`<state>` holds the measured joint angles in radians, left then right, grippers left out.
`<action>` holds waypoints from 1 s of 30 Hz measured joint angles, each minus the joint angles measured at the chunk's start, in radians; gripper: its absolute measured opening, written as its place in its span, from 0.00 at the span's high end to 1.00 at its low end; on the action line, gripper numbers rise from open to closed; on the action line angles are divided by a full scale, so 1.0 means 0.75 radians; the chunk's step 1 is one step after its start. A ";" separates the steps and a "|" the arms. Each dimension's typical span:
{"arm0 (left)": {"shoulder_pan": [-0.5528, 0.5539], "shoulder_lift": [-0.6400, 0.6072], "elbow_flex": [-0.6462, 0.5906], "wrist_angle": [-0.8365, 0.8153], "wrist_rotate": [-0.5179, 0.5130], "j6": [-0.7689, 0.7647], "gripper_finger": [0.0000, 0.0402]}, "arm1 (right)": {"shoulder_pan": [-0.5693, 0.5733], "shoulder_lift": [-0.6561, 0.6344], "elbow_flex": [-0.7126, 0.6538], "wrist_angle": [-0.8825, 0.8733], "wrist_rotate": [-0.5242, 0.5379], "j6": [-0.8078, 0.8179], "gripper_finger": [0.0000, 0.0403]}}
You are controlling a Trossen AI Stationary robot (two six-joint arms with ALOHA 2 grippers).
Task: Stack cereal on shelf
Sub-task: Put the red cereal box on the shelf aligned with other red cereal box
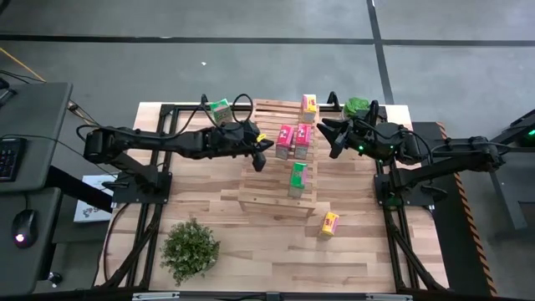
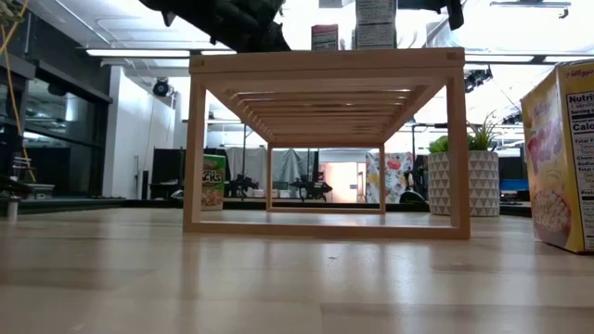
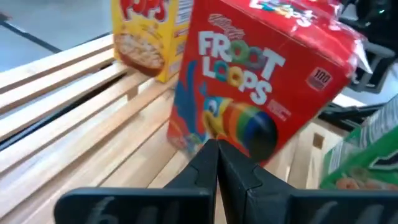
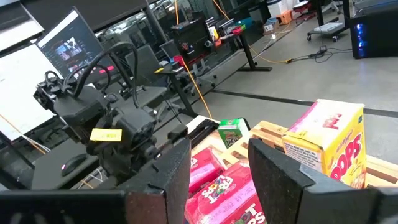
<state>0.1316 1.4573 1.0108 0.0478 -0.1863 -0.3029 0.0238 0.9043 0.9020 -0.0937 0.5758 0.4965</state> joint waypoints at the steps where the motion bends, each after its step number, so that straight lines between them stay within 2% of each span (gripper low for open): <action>1: 0.000 0.011 0.000 0.019 0.013 0.000 1.00 | 0.000 0.000 0.000 0.000 0.000 0.000 0.62; 5: -0.021 0.046 0.000 0.069 0.090 -0.040 1.00 | 0.000 0.000 0.000 -0.003 0.000 0.000 0.62; 12: -0.047 0.058 0.000 0.062 0.091 -0.055 1.00 | 0.000 0.000 0.000 -0.004 0.000 0.000 0.62; 20: 0.022 0.039 0.002 0.062 0.068 -0.031 1.00 | 0.000 0.000 0.000 -0.004 0.000 0.001 0.62; 23: 0.061 0.038 0.001 0.126 0.070 0.023 1.00 | 0.000 0.000 0.000 -0.005 0.000 0.000 0.62; 25: 0.084 0.041 0.001 0.178 0.110 0.033 1.00 | 0.000 0.000 0.000 -0.005 0.000 -0.001 0.62; 28: 0.116 0.046 0.001 0.215 0.254 0.009 1.00 | 0.000 0.000 0.000 -0.006 0.000 0.000 0.62; 30: 0.123 0.046 0.001 0.210 0.288 0.001 1.00 | 0.000 0.000 0.000 -0.011 0.000 0.000 0.62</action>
<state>0.2242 1.4918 1.0115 0.2054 0.0300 -0.3019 0.0239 0.9043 0.9020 -0.1017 0.5758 0.4965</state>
